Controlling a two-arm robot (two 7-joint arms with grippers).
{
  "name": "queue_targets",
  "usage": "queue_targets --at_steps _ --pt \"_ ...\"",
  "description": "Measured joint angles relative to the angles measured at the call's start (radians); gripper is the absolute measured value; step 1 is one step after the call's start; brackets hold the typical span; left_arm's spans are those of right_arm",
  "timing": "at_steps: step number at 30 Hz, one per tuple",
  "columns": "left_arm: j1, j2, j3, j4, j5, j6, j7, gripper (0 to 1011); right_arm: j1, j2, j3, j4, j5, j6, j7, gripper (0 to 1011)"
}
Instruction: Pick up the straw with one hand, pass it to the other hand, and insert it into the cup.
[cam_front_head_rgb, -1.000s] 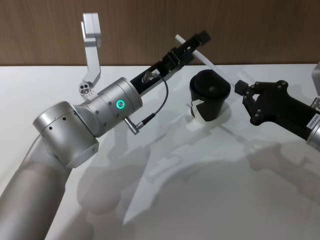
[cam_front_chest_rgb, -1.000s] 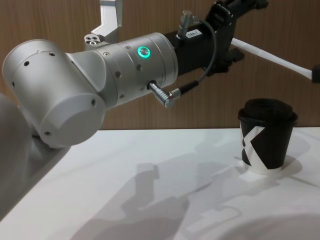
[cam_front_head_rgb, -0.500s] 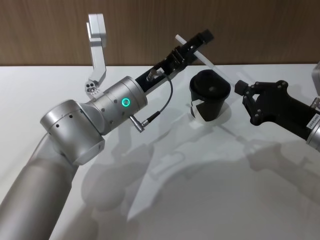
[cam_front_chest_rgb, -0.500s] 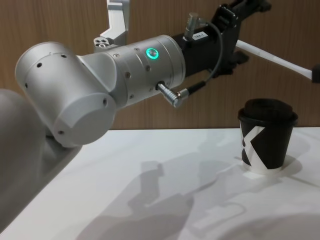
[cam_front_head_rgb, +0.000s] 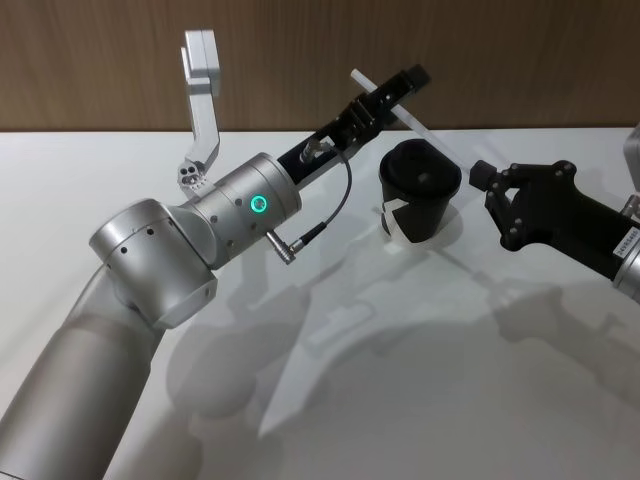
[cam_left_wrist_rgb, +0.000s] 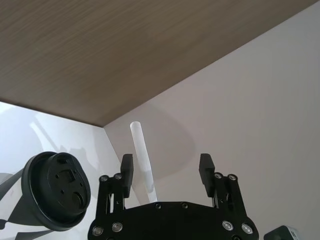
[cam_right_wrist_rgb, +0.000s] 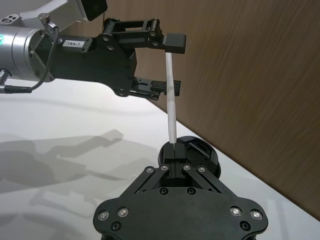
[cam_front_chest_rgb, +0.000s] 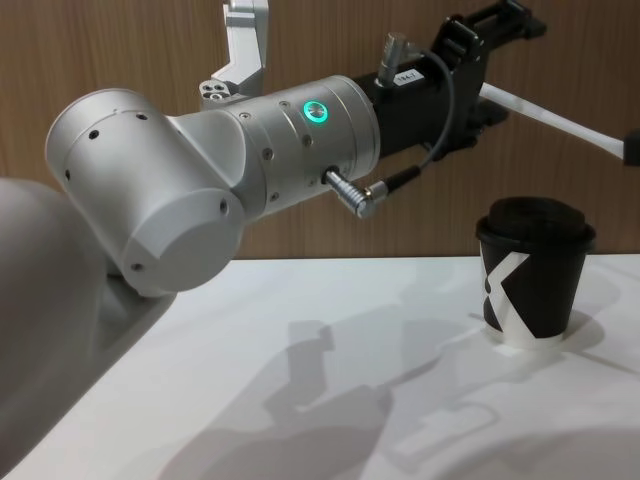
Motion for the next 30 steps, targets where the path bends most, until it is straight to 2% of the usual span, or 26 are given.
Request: queue_targets --at_steps 4,5,7,18,20,24,30 --pt "-0.002 -0.001 0.002 0.003 -0.001 -0.001 0.001 728 0.000 0.000 0.000 0.000 0.000 0.000 0.000 0" --pt "-0.002 -0.001 0.002 0.003 -0.001 -0.001 0.001 728 0.000 0.000 0.000 0.000 0.000 0.000 0.000 0" --pt "-0.002 -0.001 0.002 0.005 -0.001 -0.001 0.001 627 0.000 0.000 0.000 0.000 0.000 0.000 0.000 0" --pt "-0.004 -0.002 0.003 0.008 -0.002 -0.003 0.002 275 0.000 0.000 0.000 0.000 0.000 0.000 0.000 0" --pt "-0.004 -0.002 0.004 0.008 -0.002 -0.003 0.002 236 0.000 0.000 0.000 0.000 0.000 0.000 0.000 0" --pt "-0.004 -0.003 0.004 0.009 -0.002 -0.003 0.002 85 0.000 0.000 0.000 0.000 0.000 0.000 0.000 0" --pt "-0.005 -0.003 0.004 0.009 -0.002 -0.003 0.002 26 0.000 0.000 0.000 0.000 0.000 0.000 0.000 0"
